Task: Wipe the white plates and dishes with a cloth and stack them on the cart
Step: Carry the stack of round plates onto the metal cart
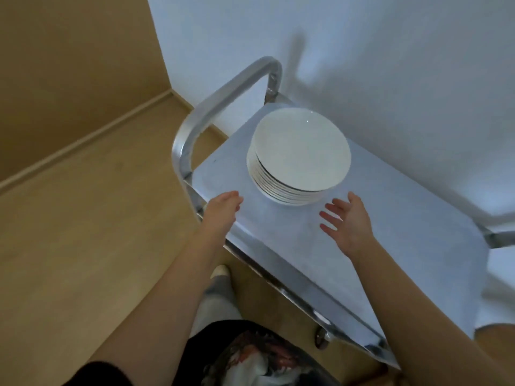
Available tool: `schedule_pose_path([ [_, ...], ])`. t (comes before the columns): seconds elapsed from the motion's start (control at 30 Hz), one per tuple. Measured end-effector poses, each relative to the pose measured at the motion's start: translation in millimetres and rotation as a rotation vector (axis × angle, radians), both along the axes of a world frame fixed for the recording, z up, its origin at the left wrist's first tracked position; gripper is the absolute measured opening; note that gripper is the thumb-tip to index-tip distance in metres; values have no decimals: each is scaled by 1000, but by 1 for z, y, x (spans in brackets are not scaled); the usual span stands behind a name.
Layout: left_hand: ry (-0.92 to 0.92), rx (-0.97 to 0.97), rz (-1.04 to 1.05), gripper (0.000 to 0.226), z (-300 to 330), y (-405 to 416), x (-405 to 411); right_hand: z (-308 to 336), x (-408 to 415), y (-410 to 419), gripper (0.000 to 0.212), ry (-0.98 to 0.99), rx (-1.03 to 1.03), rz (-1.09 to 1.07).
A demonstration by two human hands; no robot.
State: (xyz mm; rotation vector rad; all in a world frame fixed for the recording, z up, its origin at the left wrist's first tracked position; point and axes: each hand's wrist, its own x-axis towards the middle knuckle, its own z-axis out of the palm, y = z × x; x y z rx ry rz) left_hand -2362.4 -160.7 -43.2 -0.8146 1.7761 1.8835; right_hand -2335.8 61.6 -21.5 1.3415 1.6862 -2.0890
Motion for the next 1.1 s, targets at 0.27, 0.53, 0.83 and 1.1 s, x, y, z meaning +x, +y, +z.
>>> schedule_pose_path([
  [0.27, -4, -10, 9, 31, 17, 11, 81, 12, 77, 3, 21, -39, 458, 440],
  [0.53, 43, 4, 19, 19, 29, 17, 94, 19, 91, 12, 17, -33, 355, 396],
  [0.83, 21, 62, -4, 63, 36, 29, 42, 32, 23, 34, 36, 23, 214, 205],
  [1.1, -14, 98, -52, 83, 35, 51, -45, 23, -89, 61, 50, 16, 182, 130],
])
